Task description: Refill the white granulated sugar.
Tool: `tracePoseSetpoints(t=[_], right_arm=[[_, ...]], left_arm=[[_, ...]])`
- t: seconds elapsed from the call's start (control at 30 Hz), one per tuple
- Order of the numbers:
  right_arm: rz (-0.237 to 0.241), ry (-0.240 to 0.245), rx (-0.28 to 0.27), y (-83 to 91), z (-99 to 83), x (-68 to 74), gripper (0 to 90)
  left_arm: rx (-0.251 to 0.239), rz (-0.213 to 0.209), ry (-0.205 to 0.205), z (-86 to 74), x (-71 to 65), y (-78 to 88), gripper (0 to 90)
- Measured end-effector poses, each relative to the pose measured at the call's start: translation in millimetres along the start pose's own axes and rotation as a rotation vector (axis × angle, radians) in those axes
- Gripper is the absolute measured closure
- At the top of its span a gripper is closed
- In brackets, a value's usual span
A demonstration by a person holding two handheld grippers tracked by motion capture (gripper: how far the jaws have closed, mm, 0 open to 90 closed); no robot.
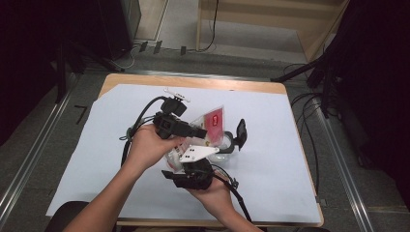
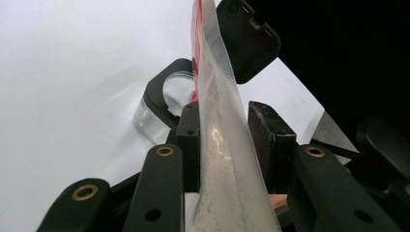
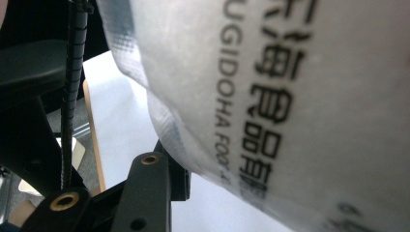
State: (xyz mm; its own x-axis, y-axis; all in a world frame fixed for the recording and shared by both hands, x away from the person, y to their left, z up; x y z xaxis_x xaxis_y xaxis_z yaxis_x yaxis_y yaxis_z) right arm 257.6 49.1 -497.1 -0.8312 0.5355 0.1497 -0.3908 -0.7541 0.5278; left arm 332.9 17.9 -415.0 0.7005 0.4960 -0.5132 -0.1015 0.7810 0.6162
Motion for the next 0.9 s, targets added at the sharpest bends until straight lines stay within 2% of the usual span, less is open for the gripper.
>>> tracePoseSetpoints(t=[0.2, 0.37, 0.47, 0.77, 0.9], right_arm=[[0.019, -0.044, -0.009, 2.8, 3.6, -0.5, 62.5], [0.03, -0.063, -0.005, 3.9, 4.7, -0.4, 62.5], [0.056, -0.093, -0.002, 5.3, 6.1, -0.1, 62.3], [0.037, -0.047, -0.015, 5.2, 6.6, 1.5, 62.0], [0.029, -0.015, -0.014, 4.2, 7.0, 2.8, 61.8]], left_arm=[[-0.006, 0.0, -0.013, 1.0, -1.7, -0.4, 65.3], [-0.015, 0.006, -0.033, 2.3, -1.9, -0.6, 62.7], [-0.013, 0.011, -0.033, 2.8, -1.8, -0.5, 61.4], [-0.023, 0.016, -0.022, 4.1, -4.0, 1.2, 64.7], [-0.027, 0.031, -0.035, 5.4, -4.5, 2.8, 64.8]])
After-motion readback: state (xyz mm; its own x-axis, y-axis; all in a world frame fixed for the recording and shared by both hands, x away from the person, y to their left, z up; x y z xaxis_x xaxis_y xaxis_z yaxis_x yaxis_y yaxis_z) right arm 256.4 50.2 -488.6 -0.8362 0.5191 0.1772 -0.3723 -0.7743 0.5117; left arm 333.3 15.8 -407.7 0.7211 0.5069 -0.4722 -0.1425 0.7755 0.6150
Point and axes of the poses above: each handheld gripper's, and its own axes: y roughly backward along the jaws, z roughly out of its top, x roughly to its left, the point moved 10 cm from there along -y, roughly forward along the jaws, and after that the axes turned 8 degrees about -z, right-handed, at the moved point
